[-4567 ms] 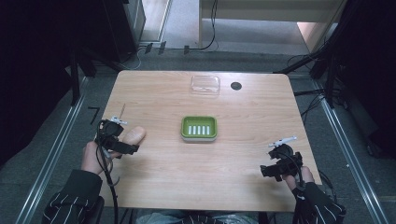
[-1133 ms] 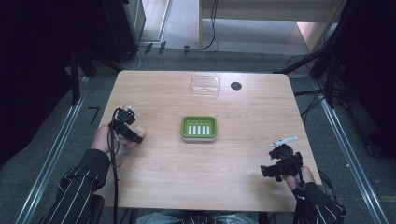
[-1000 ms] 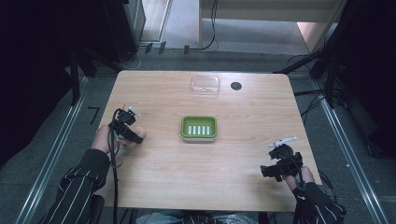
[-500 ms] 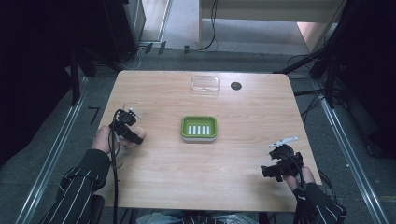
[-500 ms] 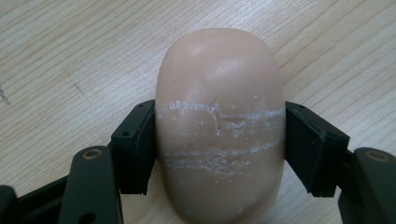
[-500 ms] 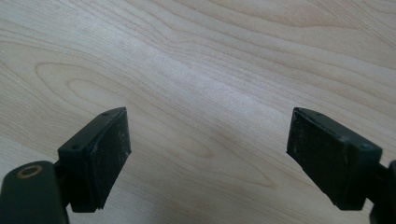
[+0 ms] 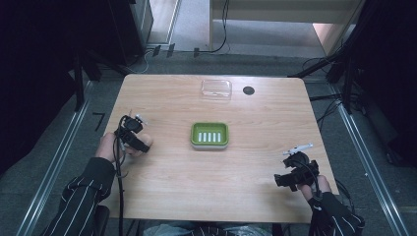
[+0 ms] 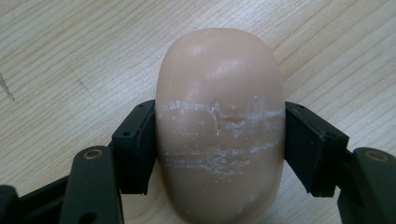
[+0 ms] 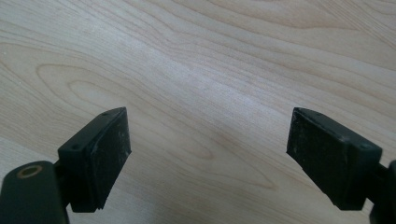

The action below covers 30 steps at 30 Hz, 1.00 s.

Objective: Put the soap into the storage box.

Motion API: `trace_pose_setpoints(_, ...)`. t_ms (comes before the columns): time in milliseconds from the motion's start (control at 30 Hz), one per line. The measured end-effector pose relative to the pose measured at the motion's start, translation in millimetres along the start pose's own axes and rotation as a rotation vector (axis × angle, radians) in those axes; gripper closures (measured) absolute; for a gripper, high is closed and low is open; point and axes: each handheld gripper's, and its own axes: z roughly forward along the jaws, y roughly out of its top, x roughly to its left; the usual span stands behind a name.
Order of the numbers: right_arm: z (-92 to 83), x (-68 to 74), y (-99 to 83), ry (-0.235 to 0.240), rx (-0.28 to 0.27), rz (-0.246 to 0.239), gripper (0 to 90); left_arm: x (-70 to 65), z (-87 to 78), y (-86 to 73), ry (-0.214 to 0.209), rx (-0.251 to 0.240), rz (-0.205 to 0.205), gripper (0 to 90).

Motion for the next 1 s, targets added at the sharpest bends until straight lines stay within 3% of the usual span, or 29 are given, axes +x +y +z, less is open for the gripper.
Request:
trace_pose_setpoints(433, 1.0, -0.2, 0.3, 0.002, 0.001, 0.001, 14.2, -5.3, -6.9, 1.7, 0.011, -0.016, 0.027, 33.4)
trace_pose_setpoints(1000, 1.4, 0.2, 0.8, 0.003, 0.005, -0.001, 14.1, -9.4, -20.3, 6.9, 0.012, -0.08, 0.044, 33.5)
